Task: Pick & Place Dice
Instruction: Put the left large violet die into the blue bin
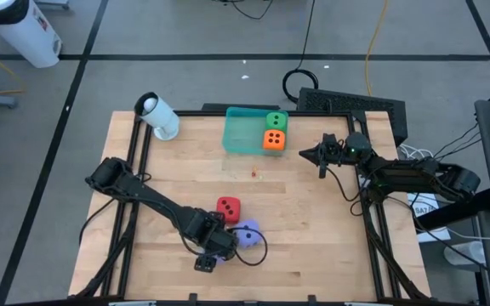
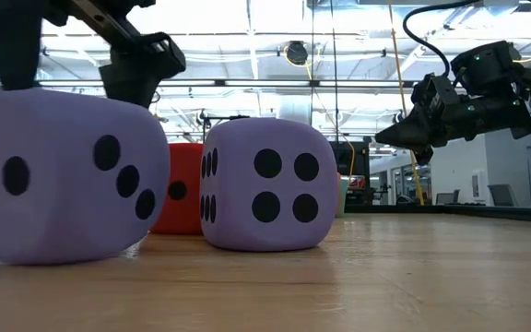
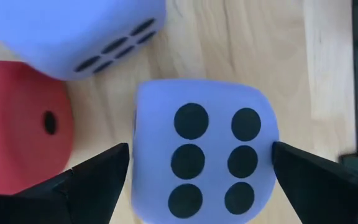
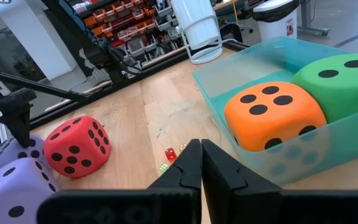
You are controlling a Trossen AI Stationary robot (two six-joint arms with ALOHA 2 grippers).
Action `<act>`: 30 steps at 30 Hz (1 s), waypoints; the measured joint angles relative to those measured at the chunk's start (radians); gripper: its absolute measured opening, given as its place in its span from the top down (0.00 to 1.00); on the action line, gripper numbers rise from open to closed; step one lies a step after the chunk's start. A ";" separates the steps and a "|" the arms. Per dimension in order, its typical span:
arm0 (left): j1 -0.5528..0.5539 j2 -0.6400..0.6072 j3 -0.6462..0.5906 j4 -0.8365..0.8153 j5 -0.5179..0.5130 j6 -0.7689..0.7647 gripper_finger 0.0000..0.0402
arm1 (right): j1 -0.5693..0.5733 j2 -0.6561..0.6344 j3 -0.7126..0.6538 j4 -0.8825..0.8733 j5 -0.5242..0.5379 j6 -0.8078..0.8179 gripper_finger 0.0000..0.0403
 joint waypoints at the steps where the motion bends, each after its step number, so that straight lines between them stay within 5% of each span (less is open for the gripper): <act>1: 0.000 -0.005 -0.001 -0.002 -0.013 0.000 0.01 | 0.000 0.000 0.000 0.000 0.000 0.000 1.00; 10: 0.000 -0.036 -0.002 -0.033 -0.052 -0.054 0.01 | 0.000 0.000 0.000 0.000 0.000 0.006 1.00; 20: 0.013 -0.037 -0.002 -0.047 0.038 -0.396 0.01 | 0.000 0.000 0.000 -0.001 0.000 0.006 1.00; 30: -0.004 -0.037 -0.002 -0.043 0.028 -0.447 0.01 | 0.000 0.000 0.000 -0.001 0.001 0.007 1.00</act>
